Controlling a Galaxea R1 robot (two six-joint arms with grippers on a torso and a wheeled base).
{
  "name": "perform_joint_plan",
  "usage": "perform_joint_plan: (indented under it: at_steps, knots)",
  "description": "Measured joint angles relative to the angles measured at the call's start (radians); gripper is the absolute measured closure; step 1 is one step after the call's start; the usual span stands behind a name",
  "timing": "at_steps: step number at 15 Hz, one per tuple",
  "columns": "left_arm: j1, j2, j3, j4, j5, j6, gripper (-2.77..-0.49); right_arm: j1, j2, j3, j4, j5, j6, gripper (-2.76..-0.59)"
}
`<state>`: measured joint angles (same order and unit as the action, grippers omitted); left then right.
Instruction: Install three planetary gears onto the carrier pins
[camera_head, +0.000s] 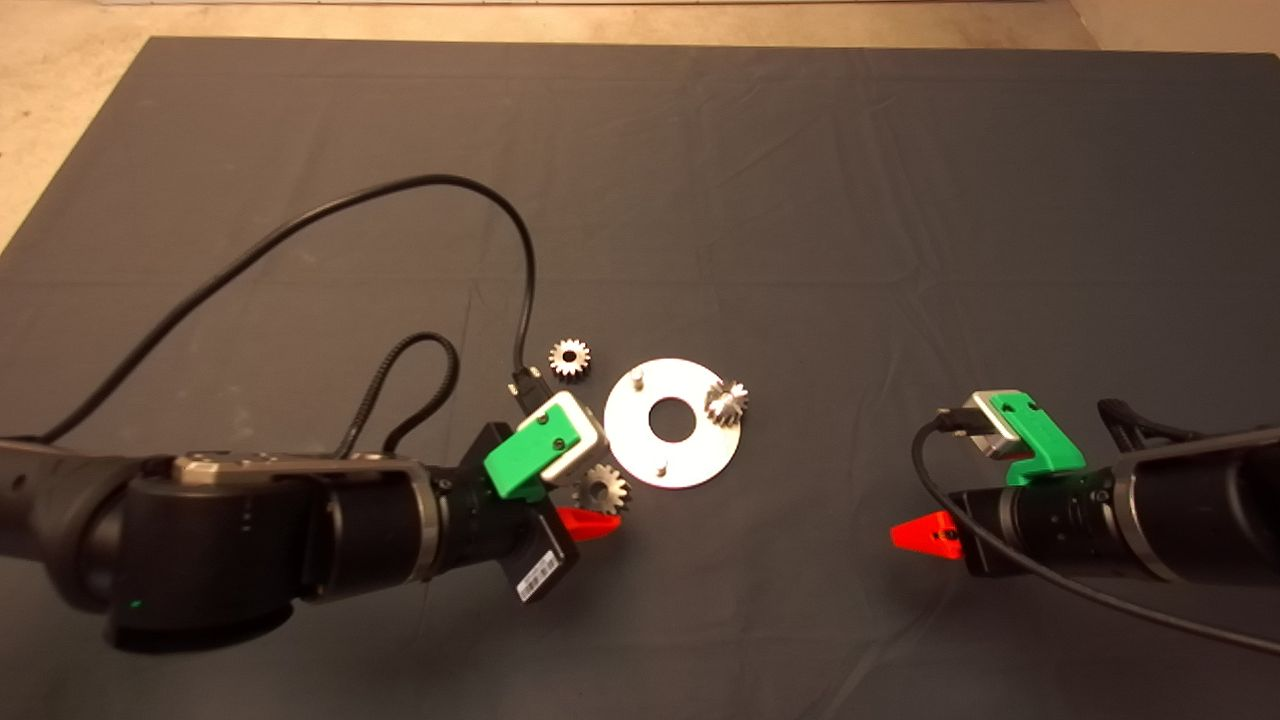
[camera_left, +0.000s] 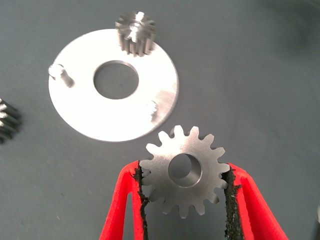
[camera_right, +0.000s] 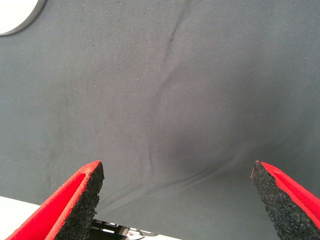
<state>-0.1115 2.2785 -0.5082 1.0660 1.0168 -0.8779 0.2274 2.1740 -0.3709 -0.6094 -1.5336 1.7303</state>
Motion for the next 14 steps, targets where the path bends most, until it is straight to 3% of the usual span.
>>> perform_joint_plan:
  at_steps: [7, 9, 12, 14]
  knots:
    - [0.000, 0.088, -0.089, 0.000, 0.010, 0.001, -0.64, 0.000, 0.000, 0.000, 0.000, 0.000, 0.000, -2.20]
    - [0.001, 0.108, -0.095, 0.000, 0.029, 0.004, -0.64, 0.000, 0.000, 0.000, 0.000, 0.000, 0.000, -2.20]
    - [0.001, 0.170, -0.117, 0.000, 0.080, 0.029, -0.64, 0.000, 0.000, 0.000, 0.000, 0.000, 0.000, -2.20]
    - [0.001, 0.182, -0.119, -0.001, 0.080, 0.041, -0.64, 0.000, 0.000, 0.000, 0.000, 0.000, 0.000, -2.20]
